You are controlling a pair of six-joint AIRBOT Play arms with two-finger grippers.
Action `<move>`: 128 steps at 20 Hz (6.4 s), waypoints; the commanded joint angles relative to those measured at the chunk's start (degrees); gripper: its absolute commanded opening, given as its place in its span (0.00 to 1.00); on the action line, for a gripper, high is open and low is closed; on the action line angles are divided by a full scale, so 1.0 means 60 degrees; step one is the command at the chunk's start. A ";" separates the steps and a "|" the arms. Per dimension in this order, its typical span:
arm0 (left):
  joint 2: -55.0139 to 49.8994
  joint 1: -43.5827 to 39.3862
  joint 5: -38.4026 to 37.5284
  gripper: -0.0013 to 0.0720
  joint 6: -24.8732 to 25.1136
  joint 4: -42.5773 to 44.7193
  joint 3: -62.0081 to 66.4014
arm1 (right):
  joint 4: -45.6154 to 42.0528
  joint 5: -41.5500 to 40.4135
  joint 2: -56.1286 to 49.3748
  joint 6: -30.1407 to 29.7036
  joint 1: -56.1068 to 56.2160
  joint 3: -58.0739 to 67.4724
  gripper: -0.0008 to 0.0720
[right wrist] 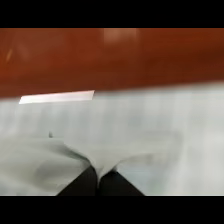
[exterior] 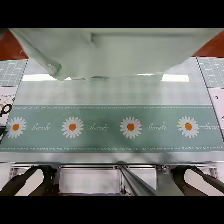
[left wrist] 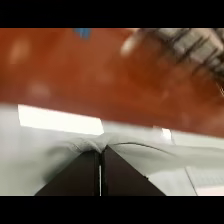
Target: Fold the shirts.
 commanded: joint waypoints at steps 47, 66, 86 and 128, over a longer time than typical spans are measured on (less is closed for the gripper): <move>-0.7482 -0.1763 0.1322 0.04 -0.1337 0.3034 0.1035 | 0.0648 -0.2153 -0.6834 -0.0608 0.1749 -0.1326 0.05; -0.7453 -0.0605 -0.2670 0.04 -0.0277 0.3814 -0.0645 | -0.2157 0.1672 -0.6845 0.0648 0.1351 -0.1953 0.05; -0.5672 0.0342 -0.4342 0.71 -0.1293 0.3541 -0.0430 | -0.3668 0.2419 -0.4739 0.1898 0.1078 -0.2280 0.57; -0.1577 0.0608 -0.1858 0.04 0.0546 0.3136 -0.9260 | -0.1537 -0.0291 0.0637 -0.0044 -0.2277 -1.2954 0.57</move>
